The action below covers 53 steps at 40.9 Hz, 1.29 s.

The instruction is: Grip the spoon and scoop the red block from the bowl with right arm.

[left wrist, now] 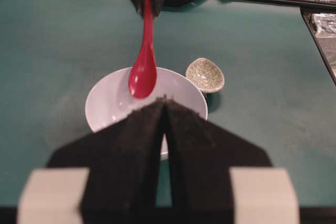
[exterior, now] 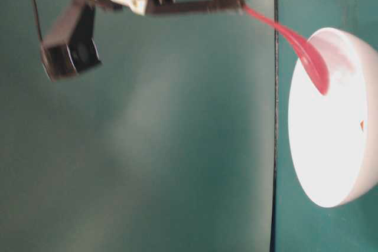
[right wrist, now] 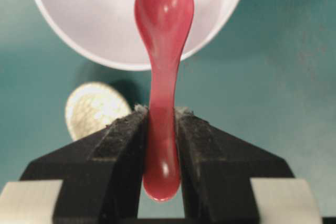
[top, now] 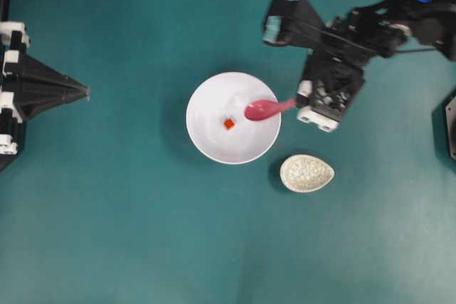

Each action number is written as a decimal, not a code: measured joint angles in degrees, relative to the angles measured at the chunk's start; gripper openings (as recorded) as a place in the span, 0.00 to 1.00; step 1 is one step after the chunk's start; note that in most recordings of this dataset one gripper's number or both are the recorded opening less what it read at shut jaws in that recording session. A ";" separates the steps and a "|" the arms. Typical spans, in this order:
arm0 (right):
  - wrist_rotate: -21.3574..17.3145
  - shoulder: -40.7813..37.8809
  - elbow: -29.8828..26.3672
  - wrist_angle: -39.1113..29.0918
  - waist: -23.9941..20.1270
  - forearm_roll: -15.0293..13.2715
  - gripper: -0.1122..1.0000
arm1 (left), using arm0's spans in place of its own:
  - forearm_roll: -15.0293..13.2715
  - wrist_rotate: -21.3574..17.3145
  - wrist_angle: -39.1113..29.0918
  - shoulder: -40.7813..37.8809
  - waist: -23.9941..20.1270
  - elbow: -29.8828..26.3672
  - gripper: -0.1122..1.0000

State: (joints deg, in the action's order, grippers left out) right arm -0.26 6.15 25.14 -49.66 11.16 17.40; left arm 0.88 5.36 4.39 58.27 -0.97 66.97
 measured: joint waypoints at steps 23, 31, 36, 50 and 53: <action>2.29 -9.14 -3.08 2.72 -3.69 -0.88 0.32 | 0.00 -0.62 0.62 0.00 0.09 0.00 0.10; 2.02 -10.02 -3.78 5.27 -3.69 -1.23 0.32 | 0.00 -0.88 0.62 -0.09 0.00 0.00 0.10; 0.79 -10.20 -3.87 5.54 -3.69 -1.23 0.32 | 0.00 -0.88 0.62 0.00 0.00 0.00 0.10; -2.55 -7.29 -2.72 2.81 -3.60 -1.32 0.32 | 0.00 -0.97 0.53 -0.09 0.00 0.00 0.10; -2.99 -6.77 -2.37 2.72 -3.43 -1.32 0.32 | 0.00 -0.97 0.53 -0.09 0.09 0.00 0.10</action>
State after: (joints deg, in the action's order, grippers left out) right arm -3.25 -0.62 22.76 -46.93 7.73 16.08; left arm 0.88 4.39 4.92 58.18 -0.88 66.97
